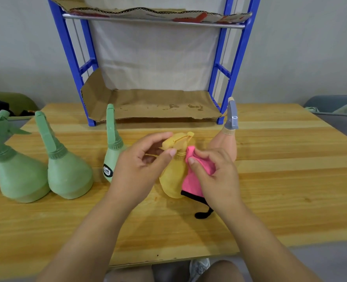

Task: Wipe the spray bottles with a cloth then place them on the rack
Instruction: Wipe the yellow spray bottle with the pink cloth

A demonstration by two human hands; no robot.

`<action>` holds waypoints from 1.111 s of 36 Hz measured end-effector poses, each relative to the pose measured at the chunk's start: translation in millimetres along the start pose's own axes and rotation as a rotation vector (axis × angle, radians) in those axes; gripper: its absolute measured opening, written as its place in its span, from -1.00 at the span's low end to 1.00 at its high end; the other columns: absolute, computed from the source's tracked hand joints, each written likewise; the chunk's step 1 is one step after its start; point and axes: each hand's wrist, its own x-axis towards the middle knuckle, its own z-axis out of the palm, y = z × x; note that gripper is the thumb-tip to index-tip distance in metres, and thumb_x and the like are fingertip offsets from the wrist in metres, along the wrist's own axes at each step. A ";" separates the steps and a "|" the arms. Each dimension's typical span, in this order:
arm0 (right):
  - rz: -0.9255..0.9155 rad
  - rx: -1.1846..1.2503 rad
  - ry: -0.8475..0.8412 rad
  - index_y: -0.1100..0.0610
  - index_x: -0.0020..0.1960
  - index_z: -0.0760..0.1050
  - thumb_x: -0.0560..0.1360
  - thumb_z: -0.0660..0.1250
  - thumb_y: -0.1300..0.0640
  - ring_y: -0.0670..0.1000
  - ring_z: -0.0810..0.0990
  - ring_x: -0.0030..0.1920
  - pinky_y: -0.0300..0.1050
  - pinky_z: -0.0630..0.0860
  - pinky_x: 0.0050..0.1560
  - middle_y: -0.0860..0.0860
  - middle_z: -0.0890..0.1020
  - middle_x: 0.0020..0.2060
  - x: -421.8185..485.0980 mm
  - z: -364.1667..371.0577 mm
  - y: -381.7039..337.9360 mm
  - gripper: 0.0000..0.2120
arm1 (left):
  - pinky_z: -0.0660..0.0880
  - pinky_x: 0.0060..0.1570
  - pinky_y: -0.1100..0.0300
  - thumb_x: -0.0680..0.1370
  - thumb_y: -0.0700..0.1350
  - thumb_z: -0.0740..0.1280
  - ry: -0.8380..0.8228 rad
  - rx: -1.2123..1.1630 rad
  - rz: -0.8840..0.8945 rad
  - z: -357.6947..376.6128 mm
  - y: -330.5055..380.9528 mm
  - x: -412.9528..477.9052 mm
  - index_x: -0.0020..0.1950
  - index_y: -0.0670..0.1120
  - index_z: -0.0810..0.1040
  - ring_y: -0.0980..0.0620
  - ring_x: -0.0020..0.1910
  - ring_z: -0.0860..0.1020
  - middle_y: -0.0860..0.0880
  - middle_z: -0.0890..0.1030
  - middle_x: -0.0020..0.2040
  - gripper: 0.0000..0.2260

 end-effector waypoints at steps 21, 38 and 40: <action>0.124 -0.035 -0.001 -0.09 0.05 0.57 0.43 0.46 0.16 -0.33 0.45 0.06 -0.58 0.36 -0.04 -0.21 0.46 0.00 -29.4 -22.8 7.4 -0.75 | 0.41 0.07 0.37 0.29 -0.12 0.57 -0.223 0.107 -0.192 16.5 -69.9 -14.7 0.03 0.58 0.28 0.36 0.11 0.47 0.41 0.47 0.08 -0.29; 0.136 -0.062 -0.034 -0.13 0.15 0.56 0.46 0.43 0.12 -0.30 0.40 0.12 -0.55 0.37 0.06 -0.16 0.40 0.06 -31.0 -34.3 6.1 -0.70 | 0.50 0.15 0.09 0.25 0.02 0.59 -0.150 -0.017 -0.354 22.2 -68.0 -11.7 0.21 0.26 0.32 0.28 0.10 0.47 0.29 0.48 0.09 -0.35; 0.138 -0.016 -0.024 -0.17 0.13 0.56 0.46 0.43 0.11 -0.29 0.41 0.09 -0.54 0.40 0.04 -0.13 0.40 0.05 -29.3 -35.6 2.3 -0.71 | 0.52 0.15 0.05 0.15 0.13 0.57 -0.149 -0.053 -0.357 20.2 -64.8 -12.7 0.31 0.18 0.36 0.17 0.19 0.49 0.21 0.50 0.18 -0.22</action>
